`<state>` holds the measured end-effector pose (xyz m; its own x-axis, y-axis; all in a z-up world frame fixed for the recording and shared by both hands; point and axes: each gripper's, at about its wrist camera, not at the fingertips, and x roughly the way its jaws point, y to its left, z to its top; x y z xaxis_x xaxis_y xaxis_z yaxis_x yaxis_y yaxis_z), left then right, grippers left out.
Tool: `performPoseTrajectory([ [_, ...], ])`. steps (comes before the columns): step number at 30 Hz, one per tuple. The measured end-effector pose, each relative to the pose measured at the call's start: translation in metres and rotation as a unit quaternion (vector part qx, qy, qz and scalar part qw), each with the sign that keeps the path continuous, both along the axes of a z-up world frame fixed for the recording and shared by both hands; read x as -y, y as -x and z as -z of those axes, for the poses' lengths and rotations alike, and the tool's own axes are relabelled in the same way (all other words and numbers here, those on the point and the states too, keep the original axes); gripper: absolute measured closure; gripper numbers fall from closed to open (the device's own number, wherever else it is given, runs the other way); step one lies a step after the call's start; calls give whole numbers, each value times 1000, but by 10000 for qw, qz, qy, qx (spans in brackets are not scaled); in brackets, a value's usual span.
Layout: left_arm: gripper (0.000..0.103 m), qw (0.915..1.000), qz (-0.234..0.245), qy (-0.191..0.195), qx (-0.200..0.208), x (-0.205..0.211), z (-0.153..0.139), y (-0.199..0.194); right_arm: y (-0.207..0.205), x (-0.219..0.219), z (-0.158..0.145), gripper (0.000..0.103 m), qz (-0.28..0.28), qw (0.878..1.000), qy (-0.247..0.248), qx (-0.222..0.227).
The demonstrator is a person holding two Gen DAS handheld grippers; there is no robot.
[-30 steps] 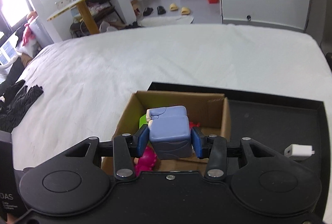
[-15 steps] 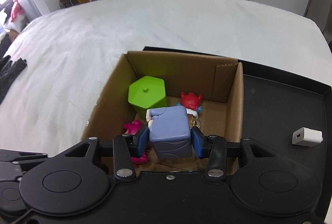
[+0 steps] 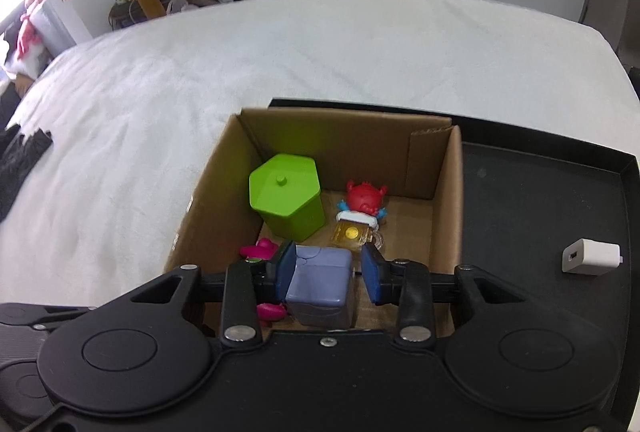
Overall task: Organize rigid objects
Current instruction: 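Lower the lavender figure into the box beside the dinosaur and open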
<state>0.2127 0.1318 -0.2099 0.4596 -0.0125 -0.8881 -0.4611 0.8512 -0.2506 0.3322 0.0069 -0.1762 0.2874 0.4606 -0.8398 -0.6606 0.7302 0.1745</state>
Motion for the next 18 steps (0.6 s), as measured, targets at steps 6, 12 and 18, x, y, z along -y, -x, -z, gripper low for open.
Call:
performPoseTrajectory([
  [6,86,10000,-38,-40,-47,1,-1,-2,-2,9,-14,66,31,9996,-255,-113],
  [12,86,9999,-93,-14,-73,1,0,-2,0,22,-22,60,44,9990,-389,-195],
  [18,86,9997,-129,-89,-160,4,0,-5,3,38,-26,56,38,9985,-489,-227],
])
